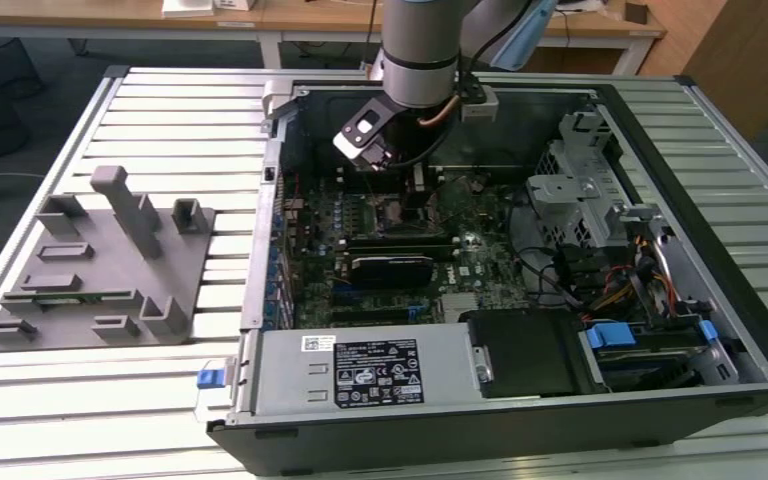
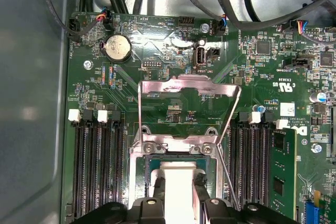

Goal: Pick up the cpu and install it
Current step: 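Place the cpu into insertion slot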

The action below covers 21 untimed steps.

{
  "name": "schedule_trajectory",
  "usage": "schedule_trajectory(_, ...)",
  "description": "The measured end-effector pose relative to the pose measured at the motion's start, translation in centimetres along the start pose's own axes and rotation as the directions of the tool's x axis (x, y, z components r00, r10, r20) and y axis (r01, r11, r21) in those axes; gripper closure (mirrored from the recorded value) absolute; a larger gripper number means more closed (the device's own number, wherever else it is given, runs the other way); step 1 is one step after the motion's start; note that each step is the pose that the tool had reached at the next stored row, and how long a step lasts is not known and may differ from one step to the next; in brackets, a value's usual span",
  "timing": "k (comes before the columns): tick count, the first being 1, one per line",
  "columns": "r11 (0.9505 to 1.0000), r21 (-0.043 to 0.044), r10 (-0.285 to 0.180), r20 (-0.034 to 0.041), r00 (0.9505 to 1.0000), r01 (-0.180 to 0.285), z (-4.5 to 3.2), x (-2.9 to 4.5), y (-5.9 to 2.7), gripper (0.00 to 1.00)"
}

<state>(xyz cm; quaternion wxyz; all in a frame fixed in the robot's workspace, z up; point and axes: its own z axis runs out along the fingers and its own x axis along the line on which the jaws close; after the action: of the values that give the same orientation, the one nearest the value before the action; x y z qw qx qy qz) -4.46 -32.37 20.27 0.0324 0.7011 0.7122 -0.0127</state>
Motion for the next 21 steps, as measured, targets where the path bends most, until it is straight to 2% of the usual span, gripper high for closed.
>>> schedule_trajectory(9,1.0000,0.0000,0.000,0.0000,1.0000,0.000,-0.04,0.00,0.00,0.66)
schedule_trajectory(10,1.0000,0.0000,0.000,0.0000,1.0000,0.000,-0.04,0.00,0.00,0.67)
schedule_trajectory(11,1.0000,0.0000,0.000,0.0000,1.0000,0.000,-0.04,0.00,0.00,0.74)
schedule_trajectory(12,1.0000,0.0000,0.000,0.0000,1.0000,0.000,-0.05,0.00,0.00,0.74)
schedule_trajectory(14,1.0000,0.0000,0.000,0.0001,1.0000,0.000,-0.06,0.00,0.00,0.86)
schedule_trajectory(16,1.0000,0.0000,0.000,0.0000,1.0000,0.000,-0.07,-0.01,0.00,0.89)
schedule_trajectory(21,1.0000,0.0001,0.000,0.0002,1.0000,0.000,-0.09,-0.03,-0.02,0.89)
